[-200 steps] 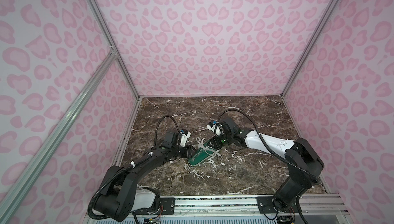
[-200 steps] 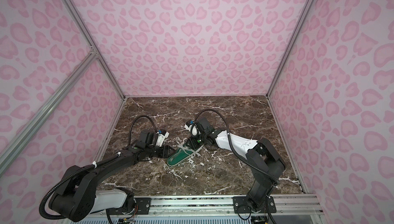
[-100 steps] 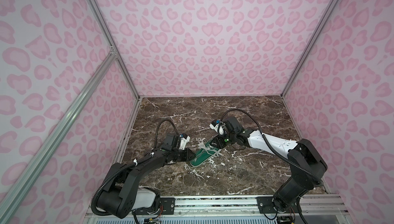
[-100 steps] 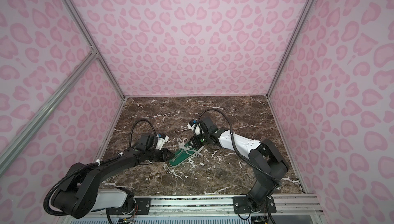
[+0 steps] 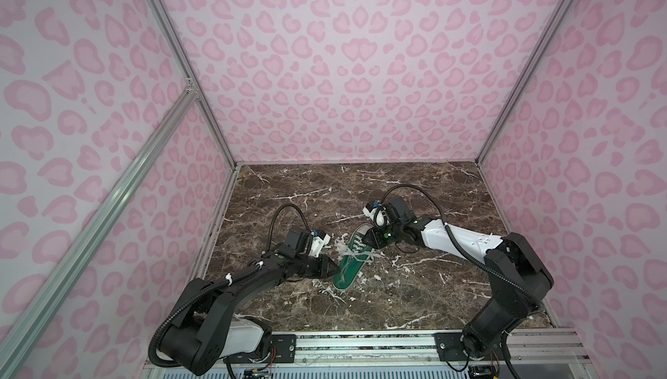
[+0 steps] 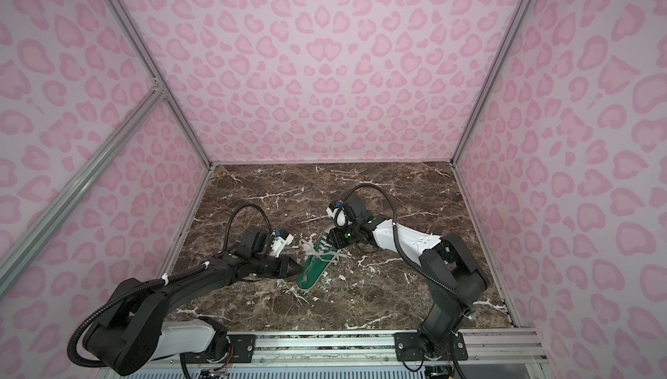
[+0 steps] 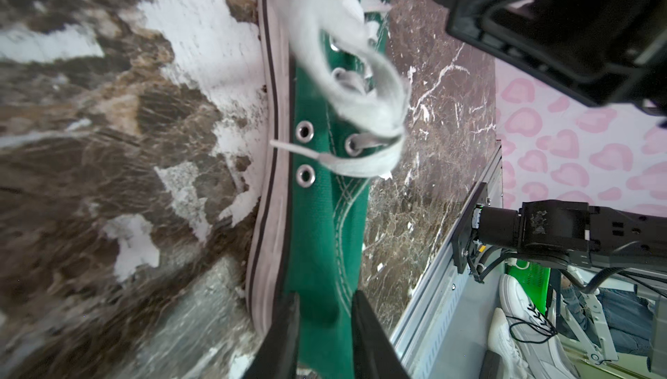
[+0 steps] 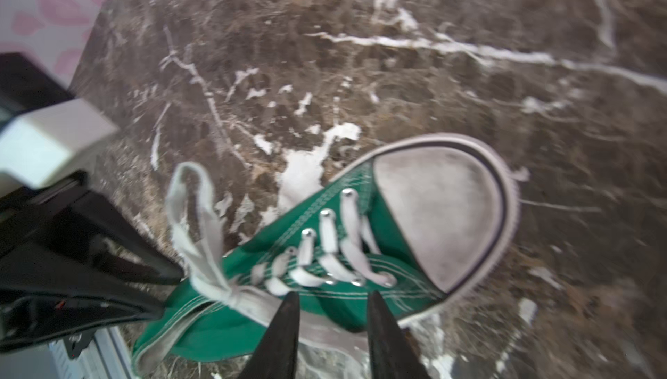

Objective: Tie the shoes

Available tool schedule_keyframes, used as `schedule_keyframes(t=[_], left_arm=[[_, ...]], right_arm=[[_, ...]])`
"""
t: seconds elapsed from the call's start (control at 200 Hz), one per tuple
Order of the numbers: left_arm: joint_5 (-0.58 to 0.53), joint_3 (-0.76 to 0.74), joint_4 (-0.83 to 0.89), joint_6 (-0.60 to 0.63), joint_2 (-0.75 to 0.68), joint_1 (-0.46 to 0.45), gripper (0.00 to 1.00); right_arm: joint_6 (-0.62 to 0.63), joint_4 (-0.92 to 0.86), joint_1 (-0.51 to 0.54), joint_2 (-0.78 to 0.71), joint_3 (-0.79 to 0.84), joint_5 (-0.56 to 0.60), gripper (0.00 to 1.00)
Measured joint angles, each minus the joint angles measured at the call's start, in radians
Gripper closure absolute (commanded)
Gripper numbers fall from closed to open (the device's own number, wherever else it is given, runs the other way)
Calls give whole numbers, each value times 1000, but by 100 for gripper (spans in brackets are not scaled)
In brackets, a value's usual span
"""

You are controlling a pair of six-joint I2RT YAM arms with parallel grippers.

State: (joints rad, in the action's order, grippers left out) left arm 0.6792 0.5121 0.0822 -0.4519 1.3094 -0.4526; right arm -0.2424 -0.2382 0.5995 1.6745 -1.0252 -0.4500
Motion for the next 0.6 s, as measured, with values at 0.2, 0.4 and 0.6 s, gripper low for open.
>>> schedule_keyframes(t=[0.2, 0.4, 0.6], left_arm=[[-60, -13, 33, 0, -130, -3, 42], [-127, -13, 60, 26, -221, 2, 34], [-156, -11, 98, 58, -212, 13, 32]], right_arm=[[-57, -3, -32, 16, 30, -4, 63], [-82, 8, -43, 92, 13, -57, 61], [-90, 39, -43, 147, -36, -110, 58]])
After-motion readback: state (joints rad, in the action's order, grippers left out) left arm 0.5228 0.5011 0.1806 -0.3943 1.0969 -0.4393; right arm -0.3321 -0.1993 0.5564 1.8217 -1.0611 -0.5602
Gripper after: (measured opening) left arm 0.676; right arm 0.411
